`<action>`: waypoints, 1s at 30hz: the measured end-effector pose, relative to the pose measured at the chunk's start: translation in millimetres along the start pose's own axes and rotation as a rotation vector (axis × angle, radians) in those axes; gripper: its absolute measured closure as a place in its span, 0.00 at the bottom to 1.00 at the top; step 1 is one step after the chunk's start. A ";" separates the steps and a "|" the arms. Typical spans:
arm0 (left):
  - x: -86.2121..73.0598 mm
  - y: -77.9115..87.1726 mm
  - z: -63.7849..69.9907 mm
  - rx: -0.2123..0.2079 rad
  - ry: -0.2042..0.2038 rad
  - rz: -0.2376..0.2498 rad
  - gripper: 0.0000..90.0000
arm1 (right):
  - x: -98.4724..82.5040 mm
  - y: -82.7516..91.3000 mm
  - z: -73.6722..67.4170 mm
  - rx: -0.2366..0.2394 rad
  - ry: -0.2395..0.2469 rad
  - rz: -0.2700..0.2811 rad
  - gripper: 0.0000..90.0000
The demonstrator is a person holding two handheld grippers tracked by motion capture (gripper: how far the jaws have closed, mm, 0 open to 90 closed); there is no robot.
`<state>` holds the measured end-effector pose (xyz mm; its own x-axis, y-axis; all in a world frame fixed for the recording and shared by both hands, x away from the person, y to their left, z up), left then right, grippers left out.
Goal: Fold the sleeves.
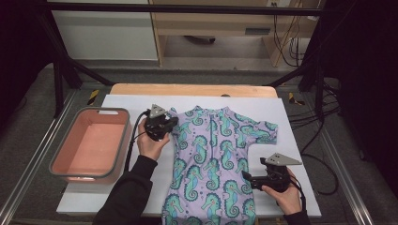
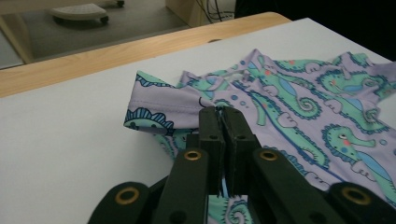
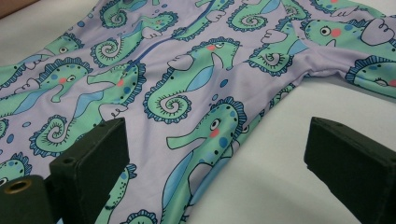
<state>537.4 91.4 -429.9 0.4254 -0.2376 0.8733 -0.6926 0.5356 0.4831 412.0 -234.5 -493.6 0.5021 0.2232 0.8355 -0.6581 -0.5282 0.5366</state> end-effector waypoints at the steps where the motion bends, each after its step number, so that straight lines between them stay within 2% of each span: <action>1: -0.2 -2.0 3.3 -0.008 -0.007 -0.003 0.97 | 0.0 0.1 0.0 0.001 0.002 0.000 0.08; 7: -2.6 -14.6 20.3 -0.041 -0.044 -0.029 0.96 | 0.0 0.4 -0.3 0.002 0.001 -0.003 0.08; 14: -12.1 -31.8 36.7 -0.087 -0.059 -0.080 0.96 | 0.1 0.2 -0.7 0.003 0.000 -0.001 0.08; 23: -24.4 -48.7 48.2 -0.136 -0.054 -0.131 0.96 | -0.1 -0.1 -1.1 0.003 -0.001 -0.001 0.08; 27: -29.1 -52.5 51.9 -0.171 -0.033 -0.143 0.95 | -0.3 -0.3 -1.1 0.002 0.000 -0.002 0.08; 30: -27.0 -48.8 47.4 -0.172 -0.009 -0.124 0.84 | -0.2 -0.2 -1.0 0.002 0.002 0.000 0.08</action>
<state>532.1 33.3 -474.0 0.4955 -0.3168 0.8088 -0.5250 0.6325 0.5694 411.4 -233.6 -493.8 0.5014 0.2246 0.8356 -0.6566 -0.5302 0.5365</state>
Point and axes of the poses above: each handheld gripper's, and its own axes: y roughly backward along the jaws, x roughly out of its top, z roughly to its right, the point moved 5 cm from there along -y, roughly forward along the jaws, and after that the axes turned 1 degree about z, right-handed, at the moved point
